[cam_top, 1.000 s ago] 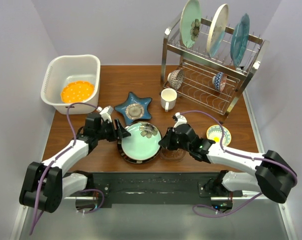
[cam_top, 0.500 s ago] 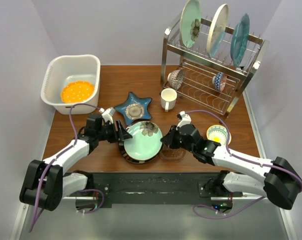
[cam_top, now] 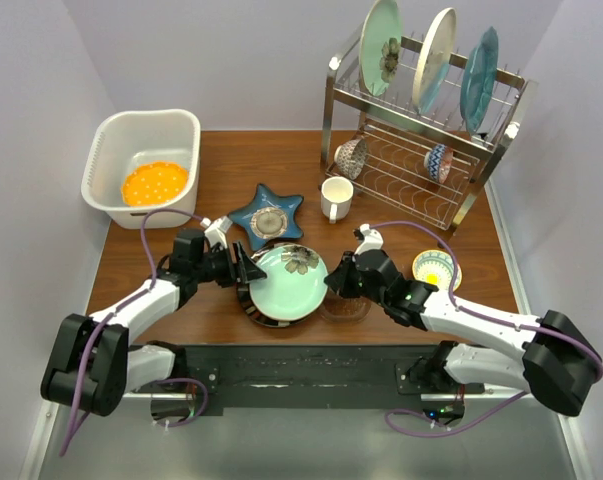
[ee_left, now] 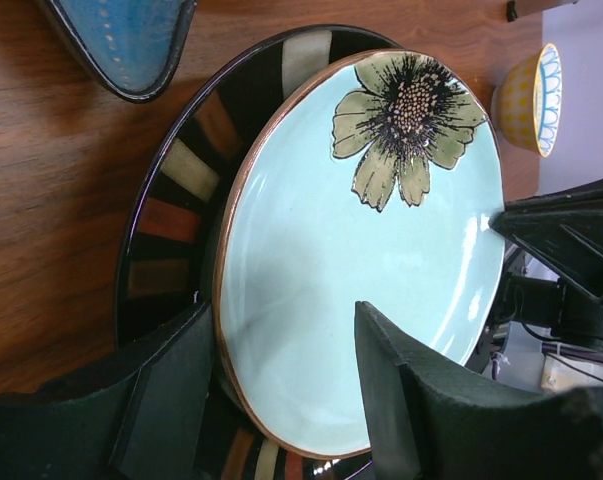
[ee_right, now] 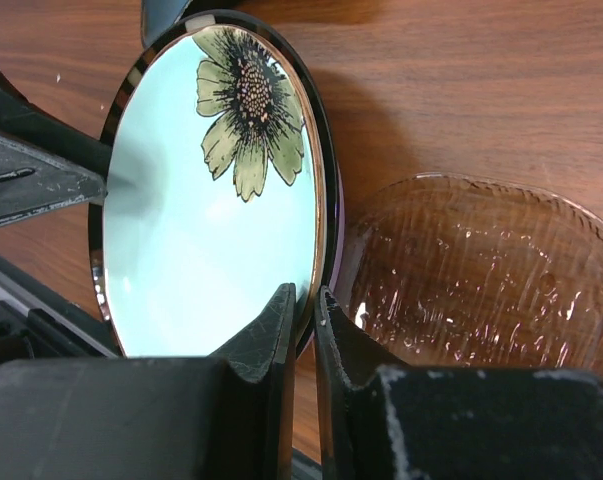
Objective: Place the plates into the plastic bin on the countertop
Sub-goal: Pick up the plate at the center of the board.
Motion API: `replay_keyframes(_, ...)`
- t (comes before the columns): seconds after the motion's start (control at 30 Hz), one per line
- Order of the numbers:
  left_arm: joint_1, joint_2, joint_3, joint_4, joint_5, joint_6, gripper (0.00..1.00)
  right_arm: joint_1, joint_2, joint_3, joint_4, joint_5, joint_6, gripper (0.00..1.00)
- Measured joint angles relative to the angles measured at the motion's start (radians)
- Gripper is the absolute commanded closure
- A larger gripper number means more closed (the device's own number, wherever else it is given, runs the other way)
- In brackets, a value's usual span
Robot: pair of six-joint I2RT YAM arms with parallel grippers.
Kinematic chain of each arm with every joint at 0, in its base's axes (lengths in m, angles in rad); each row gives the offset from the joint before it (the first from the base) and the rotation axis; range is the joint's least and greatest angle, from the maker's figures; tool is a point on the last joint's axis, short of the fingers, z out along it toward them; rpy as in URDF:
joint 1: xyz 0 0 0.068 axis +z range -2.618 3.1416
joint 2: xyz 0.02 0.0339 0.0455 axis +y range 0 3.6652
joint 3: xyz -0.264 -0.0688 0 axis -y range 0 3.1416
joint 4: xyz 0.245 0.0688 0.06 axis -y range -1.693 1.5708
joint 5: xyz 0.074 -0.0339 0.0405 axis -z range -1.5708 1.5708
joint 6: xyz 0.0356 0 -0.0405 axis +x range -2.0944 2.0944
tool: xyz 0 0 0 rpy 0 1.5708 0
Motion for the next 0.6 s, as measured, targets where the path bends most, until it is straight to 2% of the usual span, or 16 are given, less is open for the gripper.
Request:
replay_keyframes(0.4, 0.005, 0.098, -0.033, 0.154, 0.145, -0.061, 0.4, -0.008, 0.025, 0.0, 0.028, 0.028, -0.004, 0.89)
replay_keyframes(0.6, -0.008, 0.098, -0.055, 0.183, 0.182, -0.092, 0.46, -0.012, 0.04, 0.0, 0.041, 0.028, -0.007, 0.88)
